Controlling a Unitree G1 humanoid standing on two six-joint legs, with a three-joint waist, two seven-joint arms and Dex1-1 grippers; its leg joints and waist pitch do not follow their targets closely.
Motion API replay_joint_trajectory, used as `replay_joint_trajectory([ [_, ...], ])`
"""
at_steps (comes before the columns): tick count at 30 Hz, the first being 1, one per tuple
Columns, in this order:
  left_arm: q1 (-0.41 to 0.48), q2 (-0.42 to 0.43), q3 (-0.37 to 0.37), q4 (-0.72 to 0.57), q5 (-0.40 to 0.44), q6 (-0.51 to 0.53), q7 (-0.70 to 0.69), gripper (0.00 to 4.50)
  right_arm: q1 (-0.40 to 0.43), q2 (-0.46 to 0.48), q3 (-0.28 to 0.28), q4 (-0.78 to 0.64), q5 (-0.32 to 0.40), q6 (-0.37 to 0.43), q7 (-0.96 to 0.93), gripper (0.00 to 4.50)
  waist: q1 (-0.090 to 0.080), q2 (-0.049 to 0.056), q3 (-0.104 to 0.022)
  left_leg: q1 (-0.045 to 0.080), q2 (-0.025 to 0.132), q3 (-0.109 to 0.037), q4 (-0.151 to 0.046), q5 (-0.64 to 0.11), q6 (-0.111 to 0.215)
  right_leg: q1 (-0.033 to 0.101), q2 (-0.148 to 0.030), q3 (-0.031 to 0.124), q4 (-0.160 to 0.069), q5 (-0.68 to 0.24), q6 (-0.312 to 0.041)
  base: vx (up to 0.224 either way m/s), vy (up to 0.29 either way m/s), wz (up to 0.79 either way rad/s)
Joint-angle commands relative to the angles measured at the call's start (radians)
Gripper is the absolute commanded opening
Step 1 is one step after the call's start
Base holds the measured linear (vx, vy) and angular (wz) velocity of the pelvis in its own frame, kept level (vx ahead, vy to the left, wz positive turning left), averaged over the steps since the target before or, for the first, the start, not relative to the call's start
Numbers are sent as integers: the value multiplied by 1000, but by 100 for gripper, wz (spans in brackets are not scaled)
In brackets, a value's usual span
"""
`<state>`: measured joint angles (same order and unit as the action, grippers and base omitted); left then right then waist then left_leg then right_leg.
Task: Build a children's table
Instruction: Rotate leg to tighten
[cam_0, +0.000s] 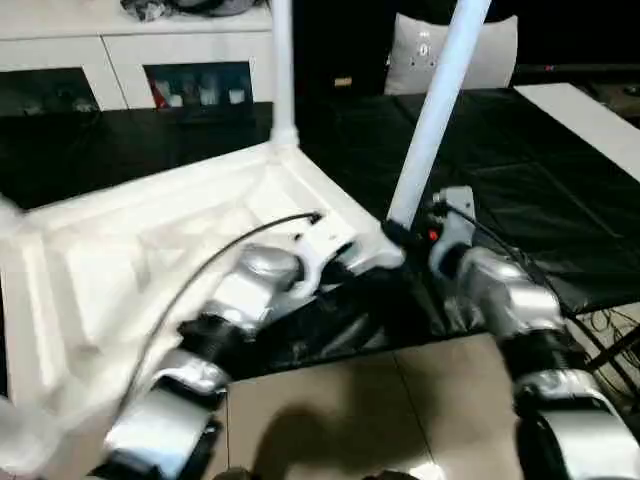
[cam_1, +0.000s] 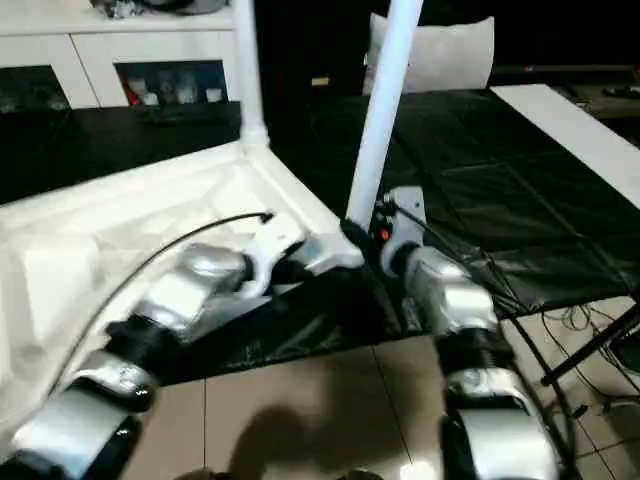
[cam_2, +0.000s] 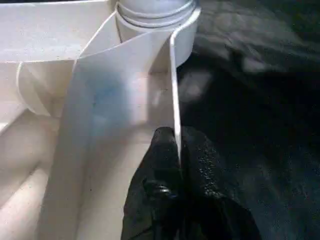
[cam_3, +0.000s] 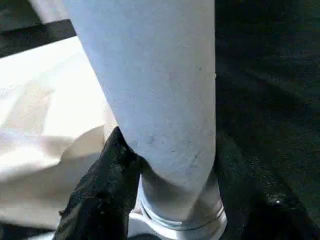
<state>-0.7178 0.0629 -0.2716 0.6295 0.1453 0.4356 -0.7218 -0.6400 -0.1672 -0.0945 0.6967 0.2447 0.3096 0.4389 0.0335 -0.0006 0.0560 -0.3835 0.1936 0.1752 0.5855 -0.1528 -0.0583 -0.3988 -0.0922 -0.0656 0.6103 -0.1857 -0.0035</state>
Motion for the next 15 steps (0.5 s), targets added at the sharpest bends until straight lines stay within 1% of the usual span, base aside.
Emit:
replay_joint_trajectory([
  [1,-22,-42,-33,-26,-24,-41,-36,0,25,38,10,57,6,44,-5,267,11,-4,-60,13,22,-11,-74,-348,11,38,-51,32,-101,-351,-182,0,0,0],
  [2,-21,-35,-44,-28,-13,-54,-42,0,28,42,24,44,-4,29,24,267,13,-5,-63,13,24,-11,-74,-338,17,39,-50,32,-100,-335,-181,0,0,0],
  [3,-16,-26,-47,-35,-10,-57,-52,0,36,42,28,25,-3,26,47,272,14,-5,-63,13,25,-11,-74,-335,18,40,-50,33,-98,-326,-183,0,0,0],
  [4,-8,-11,-53,-46,-7,-59,-64,0,53,36,35,-12,-1,23,69,286,17,-3,-64,13,26,-11,-74,-326,22,40,-51,34,-97,-308,-188,0,0,0],
  [5,-3,1,-57,-52,-4,-64,-72,0,71,26,41,-47,3,17,90,286,22,-3,-66,13,28,-9,-73,-306,27,41,-50,35,-93,-267,-194,0,0,0],
  [6,2,15,-61,-54,-3,-75,-79,0,93,12,48,-86,8,7,113,302,27,-3,-67,12,28,-8,-73,-285,35,44,-50,35,-90,-234,-198,0,0,0],
  [7,6,26,-60,-54,-5,-85,-87,0,113,-5,53,-118,14,4,138,311,30,-3,-66,12,28,-8,-73,-280,39,43,-49,35,-90,-225,-198,0,0,0],
  [8,8,29,-60,-54,-6,-86,-90,0,118,-11,55,-127,15,3,145,317,36,-3,-68,14,29,-7,-72,-266,43,44,-49,36,-87,-204,-203,0,0,0],
  [9,13,44,-60,-55,-9,-104,-110,0,141,-36,61,-165,22,1,183,323,37,-3,-68,11,28,-7,-72,-252,46,47,-49,35,-86,-186,-210,0,0,0],
  [10,16,53,-61,-54,-11,-118,-124,0,154,-51,64,-187,27,0,203,333,40,-5,-67,11,28,-7,-73,-248,47,49,-48,35,-87,-186,-205,0,0,0],
  [11,21,66,-62,-56,-12,-126,-141,0,172,-72,68,-217,34,0,233,333,44,3,-67,13,28,-7,-72,-246,49,48,-50,36,-85,-177,-208,0,0,0],
  [12,21,67,-62,-57,-12,-127,-143,0,174,-74,68,-220,34,0,236,355,44,-1,-68,13,29,-5,-72,-247,50,48,-49,36,-84,-172,-212,0,0,0],
  [13,28,86,-66,-57,-14,-150,-172,0,194,-105,70,-255,42,0,283,362,46,-2,-67,12,28,-6,-72,-244,51,48,-49,36,-84,-172,-213,0,0,0],
  [14,31,96,-68,-57,-15,-159,-187,0,201,-121,69,-269,46,1,306,362,50,-1,-67,12,30,-6,-72,-241,52,48,-50,36,-84,-174,-214,0,0,0],
  [15,35,106,-70,-58,-17,-166,-203,0,208,-136,68,-283,50,3,330,378,53,0,-66,13,30,-6,-73,-245,52,48,-49,36,-85,-177,-211,0,0,0],
])
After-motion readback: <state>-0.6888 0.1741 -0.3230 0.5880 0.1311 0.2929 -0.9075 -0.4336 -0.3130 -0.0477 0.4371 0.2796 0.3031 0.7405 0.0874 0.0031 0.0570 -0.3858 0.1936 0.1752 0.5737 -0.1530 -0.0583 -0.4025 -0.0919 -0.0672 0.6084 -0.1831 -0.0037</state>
